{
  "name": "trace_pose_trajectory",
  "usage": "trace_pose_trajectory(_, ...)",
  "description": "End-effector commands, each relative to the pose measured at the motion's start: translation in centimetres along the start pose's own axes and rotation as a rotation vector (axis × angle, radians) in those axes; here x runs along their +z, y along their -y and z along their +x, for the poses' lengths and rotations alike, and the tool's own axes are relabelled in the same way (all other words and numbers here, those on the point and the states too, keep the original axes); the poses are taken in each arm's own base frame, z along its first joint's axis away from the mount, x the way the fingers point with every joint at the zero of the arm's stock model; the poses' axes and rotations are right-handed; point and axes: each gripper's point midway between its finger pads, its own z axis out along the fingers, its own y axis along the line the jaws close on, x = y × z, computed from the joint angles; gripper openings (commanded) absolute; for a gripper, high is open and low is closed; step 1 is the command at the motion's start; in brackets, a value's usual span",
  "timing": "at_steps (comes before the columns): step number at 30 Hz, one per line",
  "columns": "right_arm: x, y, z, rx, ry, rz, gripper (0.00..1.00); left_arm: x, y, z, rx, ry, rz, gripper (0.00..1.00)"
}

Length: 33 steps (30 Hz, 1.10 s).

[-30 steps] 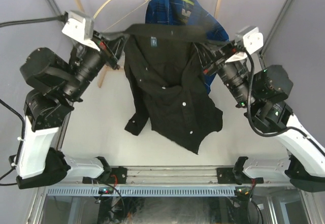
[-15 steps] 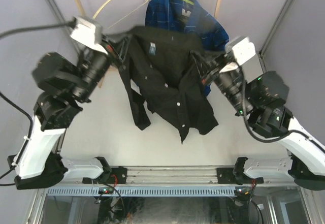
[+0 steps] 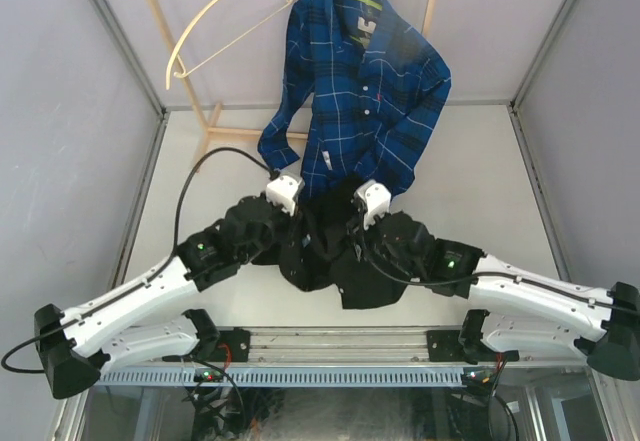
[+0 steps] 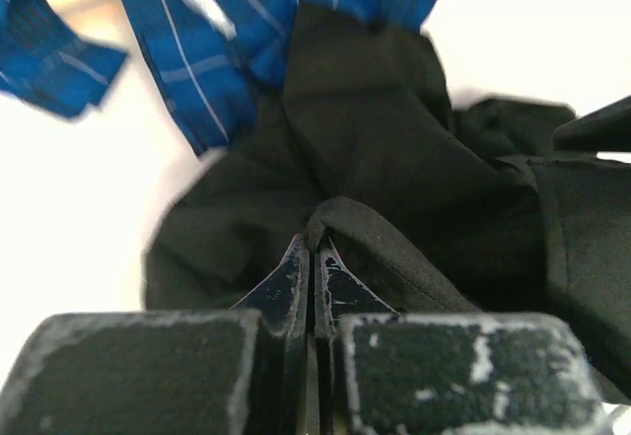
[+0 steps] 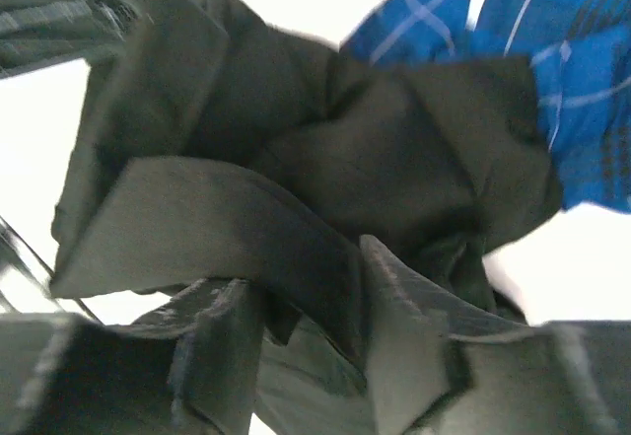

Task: Place the shirt on the hanger
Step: Adjust the shirt at the center of the board.

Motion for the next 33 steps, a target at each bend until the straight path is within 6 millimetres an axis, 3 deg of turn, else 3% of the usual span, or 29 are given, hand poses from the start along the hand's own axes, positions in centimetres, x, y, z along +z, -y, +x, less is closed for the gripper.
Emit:
trace_pose_trajectory(1,-0.5,-1.4,1.8,0.184,-0.006,-0.051,0.49,-0.6,1.0,0.0,-0.187,0.096,0.051,0.01)
trace_pose_trajectory(5,-1.4,-1.9,2.9,0.078,-0.041,-0.141,0.66,-0.4,0.4,0.8,-0.200,0.085,0.015,0.02)
trace_pose_trajectory(11,-3.0,-3.3,3.9,-0.070,-0.108,-0.321,0.70,-0.3,-1.0,-0.4,-0.177,0.089,-0.058,0.07)
trace_pose_trajectory(18,-4.1,1.3,5.1,-0.098,-0.147,-0.112,0.71,-2.1,-4.6,-3.8,-0.233,0.178,-0.181,0.11)
trace_pose_trajectory(21,-4.8,2.0,3.4,-0.080,-0.072,-0.079,0.71,-2.4,-4.5,-4.6,-0.223,0.186,-0.163,0.12)
trace_pose_trajectory(29,-6.5,-1.0,-4.1,-0.130,0.163,-0.240,0.65,-2.0,-3.7,-4.3,-0.210,0.165,-0.122,0.13)
trace_pose_trajectory(33,-5.1,-1.1,-5.0,-0.155,0.120,-0.253,0.66,-2.3,-3.7,-4.2,-0.209,0.173,-0.116,0.12)
